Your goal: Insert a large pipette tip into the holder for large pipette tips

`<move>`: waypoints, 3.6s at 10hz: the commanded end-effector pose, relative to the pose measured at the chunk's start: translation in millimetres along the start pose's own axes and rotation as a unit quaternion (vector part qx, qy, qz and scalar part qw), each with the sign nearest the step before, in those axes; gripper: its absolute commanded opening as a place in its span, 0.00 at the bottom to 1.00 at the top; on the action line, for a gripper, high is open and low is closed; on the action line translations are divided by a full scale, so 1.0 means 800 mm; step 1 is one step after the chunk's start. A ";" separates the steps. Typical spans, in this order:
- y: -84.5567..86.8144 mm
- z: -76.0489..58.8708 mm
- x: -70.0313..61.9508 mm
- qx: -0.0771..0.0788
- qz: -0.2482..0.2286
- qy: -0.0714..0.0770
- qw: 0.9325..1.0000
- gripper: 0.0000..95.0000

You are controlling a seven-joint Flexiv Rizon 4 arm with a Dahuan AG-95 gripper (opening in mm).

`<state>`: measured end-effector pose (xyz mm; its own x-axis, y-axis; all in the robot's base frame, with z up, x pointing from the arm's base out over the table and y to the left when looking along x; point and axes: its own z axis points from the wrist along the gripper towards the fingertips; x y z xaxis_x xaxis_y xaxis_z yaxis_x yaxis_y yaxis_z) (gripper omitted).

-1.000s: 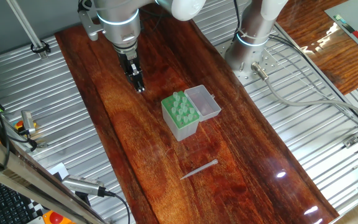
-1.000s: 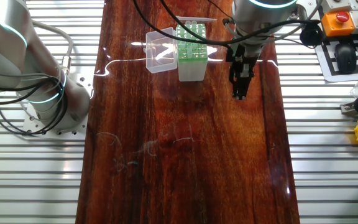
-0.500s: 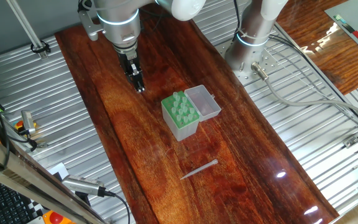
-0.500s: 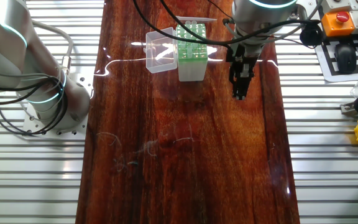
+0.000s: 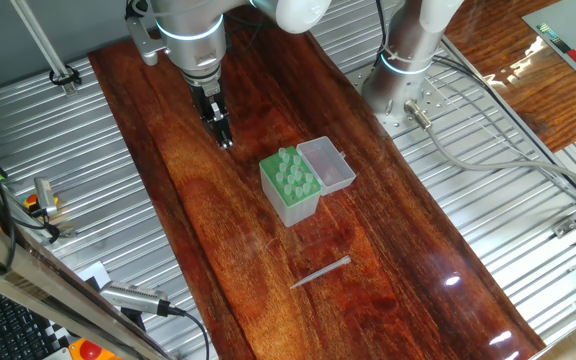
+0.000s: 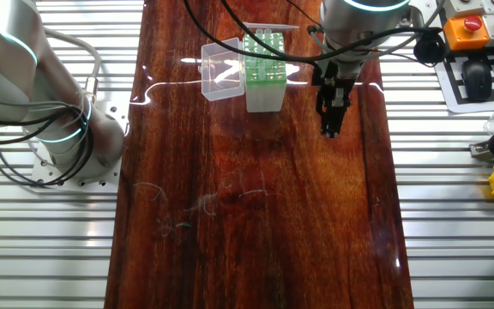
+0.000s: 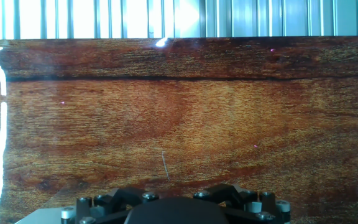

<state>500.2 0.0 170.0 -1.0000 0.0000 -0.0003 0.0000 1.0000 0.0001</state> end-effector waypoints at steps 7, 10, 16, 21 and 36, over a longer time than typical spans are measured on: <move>-0.001 0.002 0.004 -0.008 -0.029 -0.001 1.000 0.00; -0.001 0.002 0.005 -0.008 -0.033 0.000 0.999 0.00; -0.001 0.002 0.005 -0.008 -0.034 -0.001 0.999 0.00; -0.002 0.005 0.004 -0.008 -0.054 -0.002 0.999 0.00; -0.003 0.007 0.003 -0.009 -0.155 0.000 0.988 0.00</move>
<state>498.5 -0.9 164.4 -0.9454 -0.3258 -0.0041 -0.3259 0.9453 0.0140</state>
